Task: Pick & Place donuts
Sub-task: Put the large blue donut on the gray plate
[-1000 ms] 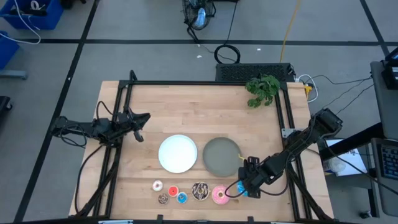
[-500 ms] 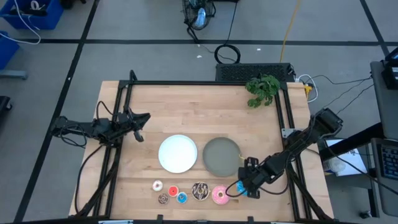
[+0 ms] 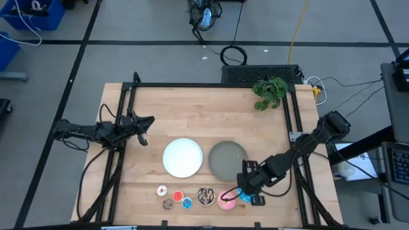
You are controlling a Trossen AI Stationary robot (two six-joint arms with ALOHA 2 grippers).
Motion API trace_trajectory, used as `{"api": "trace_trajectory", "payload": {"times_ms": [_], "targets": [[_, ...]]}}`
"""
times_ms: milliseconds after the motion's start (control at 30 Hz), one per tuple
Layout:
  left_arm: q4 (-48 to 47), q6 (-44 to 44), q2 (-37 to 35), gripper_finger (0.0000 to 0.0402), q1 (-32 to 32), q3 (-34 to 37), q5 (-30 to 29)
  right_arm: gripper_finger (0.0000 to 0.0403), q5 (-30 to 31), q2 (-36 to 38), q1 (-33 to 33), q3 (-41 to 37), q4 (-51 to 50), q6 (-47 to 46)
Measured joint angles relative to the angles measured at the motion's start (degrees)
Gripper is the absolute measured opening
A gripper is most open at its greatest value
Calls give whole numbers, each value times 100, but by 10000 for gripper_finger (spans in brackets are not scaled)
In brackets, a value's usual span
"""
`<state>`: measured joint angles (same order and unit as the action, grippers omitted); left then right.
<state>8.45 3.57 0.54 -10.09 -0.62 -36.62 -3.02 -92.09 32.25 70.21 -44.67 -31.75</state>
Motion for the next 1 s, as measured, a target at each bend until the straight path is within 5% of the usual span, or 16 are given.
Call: {"api": "trace_trajectory", "payload": {"times_ms": [300, 633, 800, 1000], "targets": [[-4, -27, 0, 47, 0, 0, 2, 15, 936, 18, -1513, 1069, -1195, 1180], [-8, 62, 0, 47, -1, 0, 1, 13, 299, 17, -3133, 174, -401, 1971], [-9, 83, 0, 47, 0, 0, 0, 13, -291, 15, -3338, -596, 651, 2049], [54, 78, 0, 47, -2, 0, 0, 13, -288, 15, -3213, -1199, 1350, 1913]]}}
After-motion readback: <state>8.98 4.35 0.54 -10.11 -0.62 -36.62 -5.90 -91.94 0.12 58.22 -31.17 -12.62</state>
